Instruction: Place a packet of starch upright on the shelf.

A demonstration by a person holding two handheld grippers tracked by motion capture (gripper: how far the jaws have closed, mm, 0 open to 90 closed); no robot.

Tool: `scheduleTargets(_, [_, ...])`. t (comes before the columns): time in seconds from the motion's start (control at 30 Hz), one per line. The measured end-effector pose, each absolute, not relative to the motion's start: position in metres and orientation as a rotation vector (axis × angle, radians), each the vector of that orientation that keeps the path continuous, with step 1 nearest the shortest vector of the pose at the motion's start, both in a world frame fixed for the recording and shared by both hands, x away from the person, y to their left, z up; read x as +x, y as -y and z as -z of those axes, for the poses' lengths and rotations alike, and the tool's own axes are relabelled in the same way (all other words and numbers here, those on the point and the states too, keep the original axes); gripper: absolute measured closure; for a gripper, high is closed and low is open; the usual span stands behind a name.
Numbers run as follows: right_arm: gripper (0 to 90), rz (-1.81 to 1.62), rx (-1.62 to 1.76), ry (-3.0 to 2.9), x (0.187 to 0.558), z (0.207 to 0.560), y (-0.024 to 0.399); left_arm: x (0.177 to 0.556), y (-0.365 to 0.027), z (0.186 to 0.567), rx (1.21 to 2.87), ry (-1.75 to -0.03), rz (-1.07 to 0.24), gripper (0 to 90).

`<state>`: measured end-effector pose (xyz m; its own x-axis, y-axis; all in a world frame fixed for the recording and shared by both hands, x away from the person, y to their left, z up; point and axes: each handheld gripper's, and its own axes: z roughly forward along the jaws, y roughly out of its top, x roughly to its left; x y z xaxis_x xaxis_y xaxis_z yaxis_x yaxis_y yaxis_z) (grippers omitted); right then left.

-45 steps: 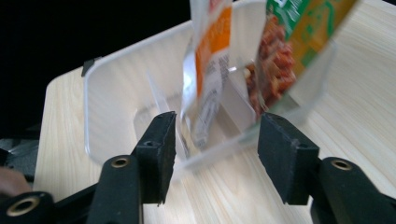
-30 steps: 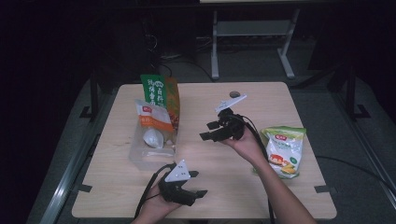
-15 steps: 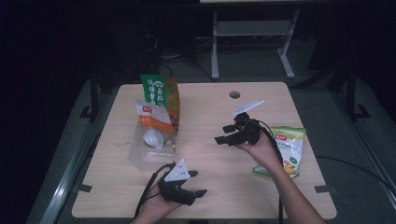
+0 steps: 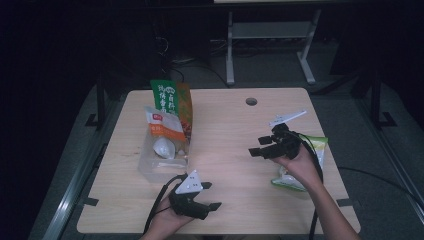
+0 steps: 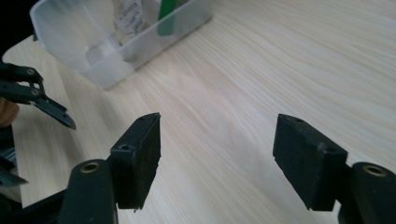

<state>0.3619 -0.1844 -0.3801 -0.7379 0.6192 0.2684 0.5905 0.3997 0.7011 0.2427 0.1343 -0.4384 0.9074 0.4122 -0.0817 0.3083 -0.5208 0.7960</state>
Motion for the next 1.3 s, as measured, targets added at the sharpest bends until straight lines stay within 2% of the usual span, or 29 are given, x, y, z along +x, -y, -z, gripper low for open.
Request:
scheduleTargets(0.87, [29.9, -1.098, 1.359, -2.5, 0.321, 0.39, 0.283, 0.242, -0.13, 0.441, 2.161, -0.519, -0.134, 30.1])
scheduleTargets(1.3, [30.4, -0.967, 1.515, -2.398, 0.313, 0.408, 0.335, 0.241, -0.13, 0.442, 2.163, -0.519, -0.136, 30.1])
